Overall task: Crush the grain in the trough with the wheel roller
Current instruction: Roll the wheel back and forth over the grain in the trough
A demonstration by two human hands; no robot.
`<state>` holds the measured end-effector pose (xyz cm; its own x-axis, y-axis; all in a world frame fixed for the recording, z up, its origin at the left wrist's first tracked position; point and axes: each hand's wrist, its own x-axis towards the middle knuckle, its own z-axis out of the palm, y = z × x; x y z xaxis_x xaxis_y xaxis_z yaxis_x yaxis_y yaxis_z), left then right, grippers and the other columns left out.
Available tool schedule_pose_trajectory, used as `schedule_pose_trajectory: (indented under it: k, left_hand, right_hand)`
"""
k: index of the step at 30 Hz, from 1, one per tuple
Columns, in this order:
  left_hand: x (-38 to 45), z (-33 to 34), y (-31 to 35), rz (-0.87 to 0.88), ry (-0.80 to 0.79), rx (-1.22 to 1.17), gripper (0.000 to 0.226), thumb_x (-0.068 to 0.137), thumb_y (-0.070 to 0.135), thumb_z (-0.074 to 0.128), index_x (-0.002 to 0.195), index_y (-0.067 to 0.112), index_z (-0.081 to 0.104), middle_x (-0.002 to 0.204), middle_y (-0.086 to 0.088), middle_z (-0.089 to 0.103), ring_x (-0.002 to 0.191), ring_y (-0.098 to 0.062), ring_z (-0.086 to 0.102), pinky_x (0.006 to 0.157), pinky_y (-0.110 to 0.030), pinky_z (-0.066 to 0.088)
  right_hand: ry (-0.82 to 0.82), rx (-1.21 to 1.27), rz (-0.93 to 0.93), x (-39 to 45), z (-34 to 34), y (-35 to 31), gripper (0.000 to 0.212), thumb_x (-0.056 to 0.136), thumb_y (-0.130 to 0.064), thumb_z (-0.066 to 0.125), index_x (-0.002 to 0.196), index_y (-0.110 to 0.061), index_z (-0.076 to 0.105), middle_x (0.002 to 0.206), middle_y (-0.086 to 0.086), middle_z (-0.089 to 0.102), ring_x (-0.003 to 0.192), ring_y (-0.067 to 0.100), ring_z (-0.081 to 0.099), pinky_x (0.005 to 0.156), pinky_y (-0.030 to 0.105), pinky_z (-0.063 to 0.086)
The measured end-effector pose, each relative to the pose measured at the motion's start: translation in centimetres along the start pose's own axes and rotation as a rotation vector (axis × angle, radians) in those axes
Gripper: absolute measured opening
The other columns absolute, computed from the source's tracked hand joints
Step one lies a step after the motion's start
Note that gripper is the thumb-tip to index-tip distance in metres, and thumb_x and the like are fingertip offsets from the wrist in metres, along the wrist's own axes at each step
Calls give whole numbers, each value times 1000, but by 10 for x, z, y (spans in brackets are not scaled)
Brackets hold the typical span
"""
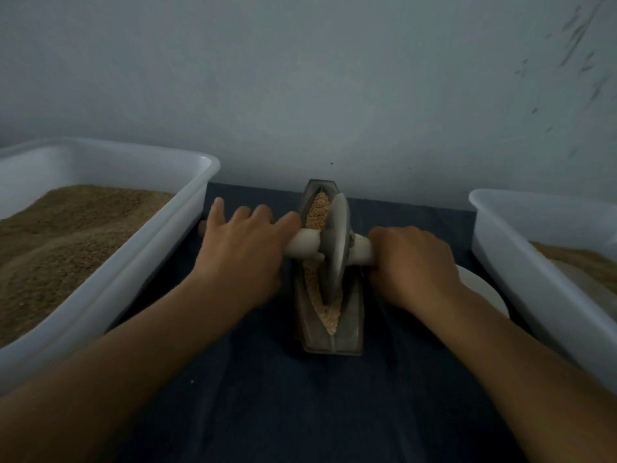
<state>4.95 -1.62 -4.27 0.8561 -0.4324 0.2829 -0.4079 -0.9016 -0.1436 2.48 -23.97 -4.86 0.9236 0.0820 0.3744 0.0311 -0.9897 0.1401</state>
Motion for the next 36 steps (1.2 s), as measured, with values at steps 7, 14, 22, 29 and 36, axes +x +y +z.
schedule_pose_trajectory:
  k: [7,14,22,29,36]
  left_hand:
    - [58,18,-7,-25,16,-19,52,77,33,74,115,22,41,109,-7,59,96,-27,60,83,-39,43]
    - [100,23,-9,-110,-1,-19,42,81,23,73,113,13,47,112,-12,57,101,-32,59,73,-38,36]
    - [82,23,-9,-114,-31,12,32,88,25,66,114,13,51,108,-10,63,96,-28,61,72,-35,39]
    - [25,14,6,-93,63,52,34,84,32,71,99,20,43,98,-1,61,75,-16,48,68,-31,36]
    - [-28,2,17,-134,175,44,40,81,36,73,96,25,38,95,3,59,74,-12,42,68,-27,31]
  right_hand:
    - [-219,0,69,68,17,7,24,80,-31,70,101,-21,64,100,5,64,86,26,61,62,29,35]
    - [-421,41,76,122,32,19,25,81,-37,71,90,-21,55,77,0,49,70,20,54,62,30,46]
    - [-256,-26,55,99,27,14,15,81,-31,69,93,-22,66,73,-2,53,60,14,49,48,22,30]
    - [-89,-18,-21,25,5,4,23,79,-37,69,99,-29,64,88,2,64,77,25,60,55,27,29]
    - [132,-64,-96,-16,-17,-8,11,81,-31,67,89,-26,62,75,-3,61,60,17,41,46,27,11]
